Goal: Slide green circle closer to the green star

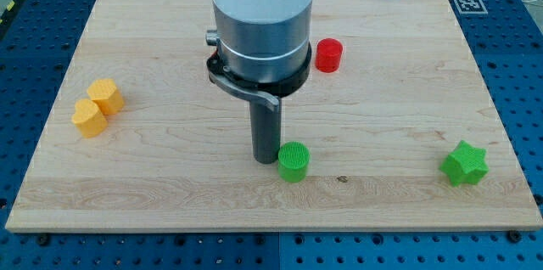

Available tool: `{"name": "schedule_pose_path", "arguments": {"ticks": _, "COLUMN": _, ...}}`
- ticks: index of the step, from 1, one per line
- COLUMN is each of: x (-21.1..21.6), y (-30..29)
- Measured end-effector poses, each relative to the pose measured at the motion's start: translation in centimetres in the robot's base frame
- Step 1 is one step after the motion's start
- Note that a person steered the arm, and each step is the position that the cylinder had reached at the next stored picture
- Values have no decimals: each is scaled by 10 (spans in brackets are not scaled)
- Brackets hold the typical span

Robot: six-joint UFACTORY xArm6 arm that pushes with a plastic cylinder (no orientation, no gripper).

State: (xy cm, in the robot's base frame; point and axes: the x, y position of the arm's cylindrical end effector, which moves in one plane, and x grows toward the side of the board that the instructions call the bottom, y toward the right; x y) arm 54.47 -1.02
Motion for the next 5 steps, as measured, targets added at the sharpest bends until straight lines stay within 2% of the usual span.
{"name": "schedule_pose_path", "arguments": {"ticks": 2, "x": 26, "y": 8}}
{"name": "schedule_pose_path", "arguments": {"ticks": 5, "x": 15, "y": 123}}
